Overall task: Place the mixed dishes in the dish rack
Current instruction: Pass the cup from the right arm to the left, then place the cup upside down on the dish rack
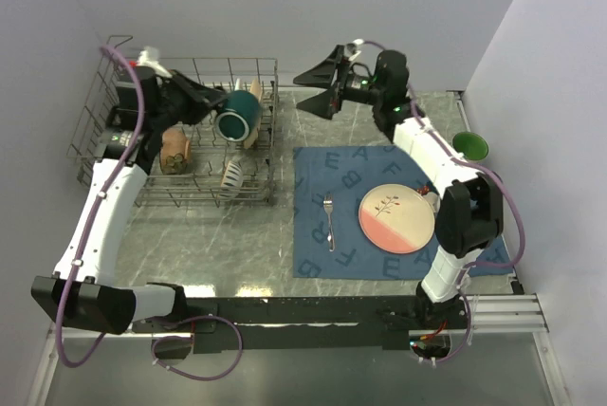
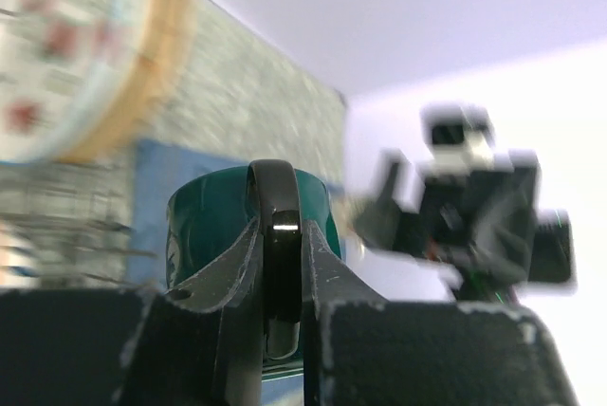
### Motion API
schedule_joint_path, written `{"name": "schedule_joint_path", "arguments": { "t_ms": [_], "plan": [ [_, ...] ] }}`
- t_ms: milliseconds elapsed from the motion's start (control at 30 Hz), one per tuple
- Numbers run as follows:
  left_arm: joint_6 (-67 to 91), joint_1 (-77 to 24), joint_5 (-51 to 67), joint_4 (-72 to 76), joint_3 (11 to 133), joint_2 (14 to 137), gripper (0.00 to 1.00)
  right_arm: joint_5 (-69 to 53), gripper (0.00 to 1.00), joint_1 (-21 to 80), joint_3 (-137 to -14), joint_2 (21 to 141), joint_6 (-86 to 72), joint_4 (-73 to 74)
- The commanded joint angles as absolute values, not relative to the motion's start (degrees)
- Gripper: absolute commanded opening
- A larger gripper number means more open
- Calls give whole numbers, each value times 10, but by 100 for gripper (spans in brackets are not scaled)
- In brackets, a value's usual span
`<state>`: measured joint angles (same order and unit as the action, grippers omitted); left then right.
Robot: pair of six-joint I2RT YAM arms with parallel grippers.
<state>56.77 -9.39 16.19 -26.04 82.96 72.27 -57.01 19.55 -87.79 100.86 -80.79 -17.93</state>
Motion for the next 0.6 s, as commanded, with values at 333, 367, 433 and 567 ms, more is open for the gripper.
{"name": "schedule_joint_path", "arguments": {
  "t_ms": [333,367,433,567],
  "plan": [
    [735,181,34,-356,835,682,1,-390,100,158,-948,898,-471,232],
    [748,212,35,-359,832,681,1,-391,100,157,-943,890,-470,236],
    [768,236,46,-368,819,682,1,-388,100,154,-926,882,-466,238],
    [840,284,69,-356,766,682,1,-395,100,143,-902,860,-451,256]
  ]
}}
